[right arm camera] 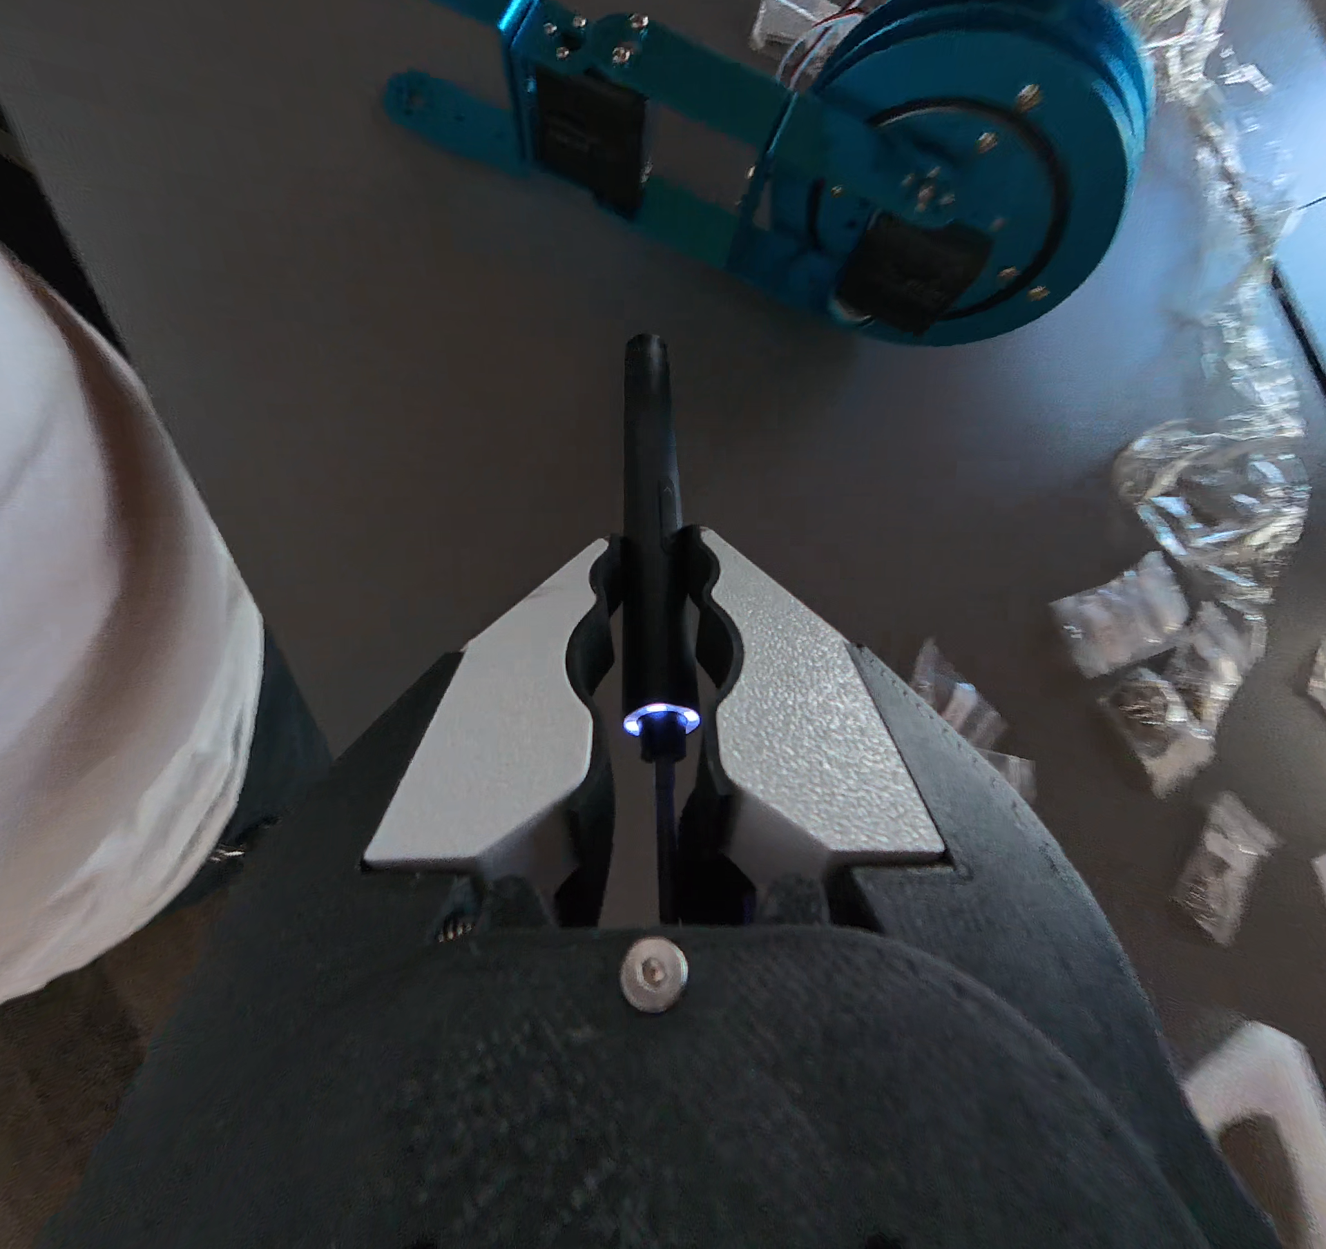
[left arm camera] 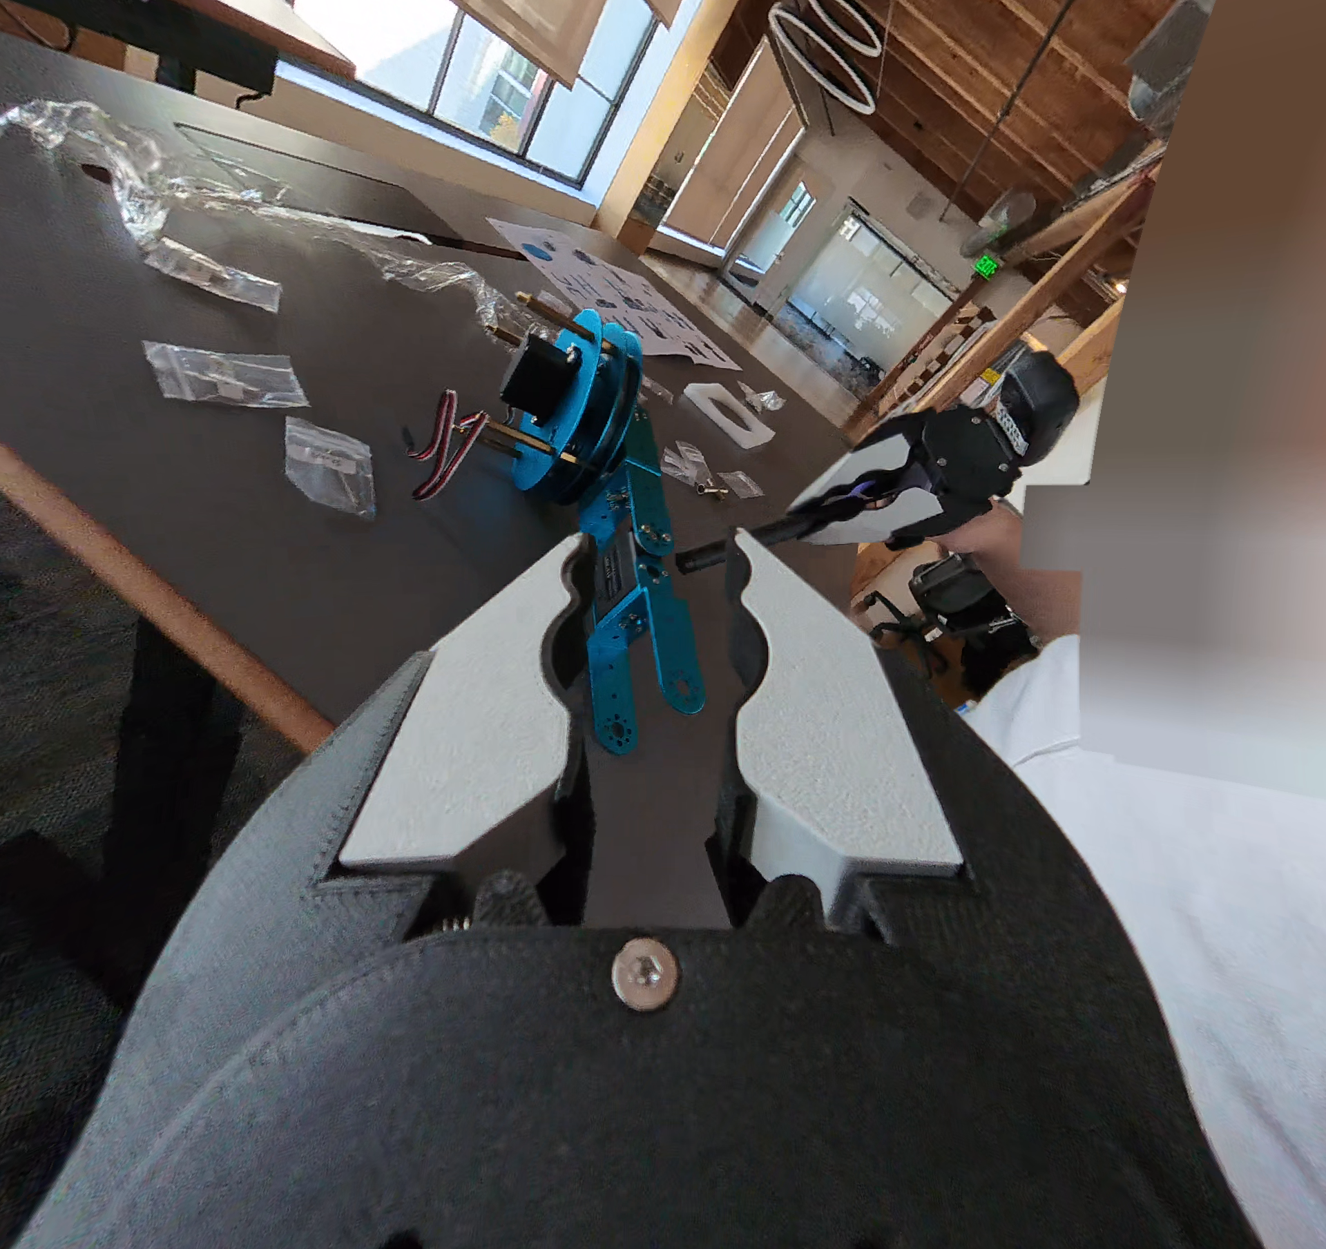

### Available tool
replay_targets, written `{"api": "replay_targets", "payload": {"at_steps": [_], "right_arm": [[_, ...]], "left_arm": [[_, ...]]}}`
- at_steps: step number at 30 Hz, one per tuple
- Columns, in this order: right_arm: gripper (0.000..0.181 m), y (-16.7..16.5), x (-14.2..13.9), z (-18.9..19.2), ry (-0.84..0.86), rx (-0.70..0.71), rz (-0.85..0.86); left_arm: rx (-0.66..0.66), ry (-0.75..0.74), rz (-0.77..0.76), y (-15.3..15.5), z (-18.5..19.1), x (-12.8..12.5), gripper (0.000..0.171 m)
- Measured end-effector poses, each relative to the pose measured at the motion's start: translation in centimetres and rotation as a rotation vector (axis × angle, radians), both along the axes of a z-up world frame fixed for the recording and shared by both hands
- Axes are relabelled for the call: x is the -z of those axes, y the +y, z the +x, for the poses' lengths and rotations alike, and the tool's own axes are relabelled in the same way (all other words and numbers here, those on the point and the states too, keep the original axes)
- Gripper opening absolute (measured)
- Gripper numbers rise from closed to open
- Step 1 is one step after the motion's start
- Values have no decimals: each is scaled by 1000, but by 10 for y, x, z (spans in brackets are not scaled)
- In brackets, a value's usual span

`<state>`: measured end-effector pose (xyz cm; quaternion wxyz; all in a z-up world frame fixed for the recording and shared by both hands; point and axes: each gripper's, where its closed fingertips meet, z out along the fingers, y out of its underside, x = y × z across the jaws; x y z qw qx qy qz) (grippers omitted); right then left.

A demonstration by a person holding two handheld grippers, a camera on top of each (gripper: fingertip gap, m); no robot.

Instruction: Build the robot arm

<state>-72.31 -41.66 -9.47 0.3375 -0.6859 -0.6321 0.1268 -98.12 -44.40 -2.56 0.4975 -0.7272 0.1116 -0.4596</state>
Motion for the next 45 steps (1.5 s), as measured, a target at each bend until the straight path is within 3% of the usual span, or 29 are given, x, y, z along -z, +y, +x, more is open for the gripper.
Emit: {"api": "replay_targets", "payload": {"at_steps": [2, 6, 13, 19, 25, 29, 33, 38, 42, 45], "right_arm": [[18, 3, 10, 5, 46, 8, -82], [17, 8, 32, 13, 72, -116, -208], [17, 13, 72, 29, -117, -272, -237], [18, 12, 72, 32, -158, -200, -197], [40, 7, 69, 34, -115, -73, -119], [53, 5, 57, 31, -3, 22, -29], [56, -11, 40, 36, 109, 68, 85], [57, -49, 28, 81, 260, 124, 92], [59, -77, 24, 152, 344, 159, 32], [57, -83, 19, 210, 431, 228, -3]], "left_arm": [[-6, 34, -34, 3, 0, 8, 35], [9, 38, -68, 7, 13, 19, 36], [32, 37, -63, 16, 32, 23, 36], [108, 85, -19, 16, 45, 19, 37], [174, 123, 14, 9, 62, 19, 41], [118, 144, 35, -1, 70, 12, 41], [12, 240, 48, -17, 84, 10, 41], [-112, 446, 81, -36, 141, 26, 41], [-190, 333, 53, -50, 215, 40, 39], [-249, 336, 20, -56, 251, 61, 37]]}}
